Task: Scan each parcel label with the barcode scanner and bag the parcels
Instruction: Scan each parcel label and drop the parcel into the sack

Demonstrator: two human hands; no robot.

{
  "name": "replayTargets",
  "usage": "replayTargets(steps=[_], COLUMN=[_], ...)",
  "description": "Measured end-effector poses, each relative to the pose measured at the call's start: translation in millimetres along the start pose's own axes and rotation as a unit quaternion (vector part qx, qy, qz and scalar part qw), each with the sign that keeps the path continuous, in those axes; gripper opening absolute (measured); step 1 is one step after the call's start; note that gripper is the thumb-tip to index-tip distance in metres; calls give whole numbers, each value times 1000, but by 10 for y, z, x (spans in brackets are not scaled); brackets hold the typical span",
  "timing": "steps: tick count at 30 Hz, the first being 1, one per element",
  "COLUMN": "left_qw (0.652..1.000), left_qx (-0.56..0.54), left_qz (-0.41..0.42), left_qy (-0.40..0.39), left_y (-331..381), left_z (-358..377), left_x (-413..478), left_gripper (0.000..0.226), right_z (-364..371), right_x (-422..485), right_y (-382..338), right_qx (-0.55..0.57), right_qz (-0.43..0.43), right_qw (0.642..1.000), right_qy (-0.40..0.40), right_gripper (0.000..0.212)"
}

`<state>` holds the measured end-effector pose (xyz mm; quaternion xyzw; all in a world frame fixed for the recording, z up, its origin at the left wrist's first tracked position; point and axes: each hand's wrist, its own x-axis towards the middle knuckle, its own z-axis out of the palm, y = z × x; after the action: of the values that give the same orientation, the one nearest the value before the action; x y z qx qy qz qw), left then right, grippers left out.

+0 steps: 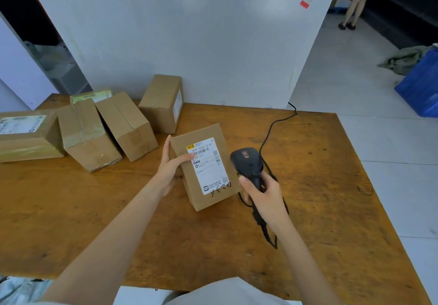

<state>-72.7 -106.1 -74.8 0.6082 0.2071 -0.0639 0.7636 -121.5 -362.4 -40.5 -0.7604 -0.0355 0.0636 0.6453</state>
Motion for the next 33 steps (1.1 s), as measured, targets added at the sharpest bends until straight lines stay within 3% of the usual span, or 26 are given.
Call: replayTargets(steps=[3, 5, 14, 22, 26, 33], left_qw=[1000, 1000, 999, 999, 999, 999], left_qx=[-1, 4, 4, -3, -1, -13], left_qz=[8, 16, 24, 14, 15, 17], left_qy=[11, 19, 31, 31, 34, 37], left_y=[1, 8, 2, -7, -10, -8], left_z=[26, 36, 18, 18, 20, 15], left_x=[-16, -14, 26, 91, 102, 82], left_gripper=[87, 91, 80, 64, 61, 65], right_z=[125, 228, 421, 448, 462, 487], right_x=[-128, -206, -292, -290, -302, -315], right_y=[-173, -201, -197, -207, -220, -219], right_qx=[19, 4, -67, -96, -102, -101], right_qz=[-10, -18, -54, -42, -37, -36], right_qw=[991, 988, 992, 990, 991, 991], right_qy=[-129, -151, -92, -90, -80, -77], right_gripper=[30, 28, 40, 52, 65, 66])
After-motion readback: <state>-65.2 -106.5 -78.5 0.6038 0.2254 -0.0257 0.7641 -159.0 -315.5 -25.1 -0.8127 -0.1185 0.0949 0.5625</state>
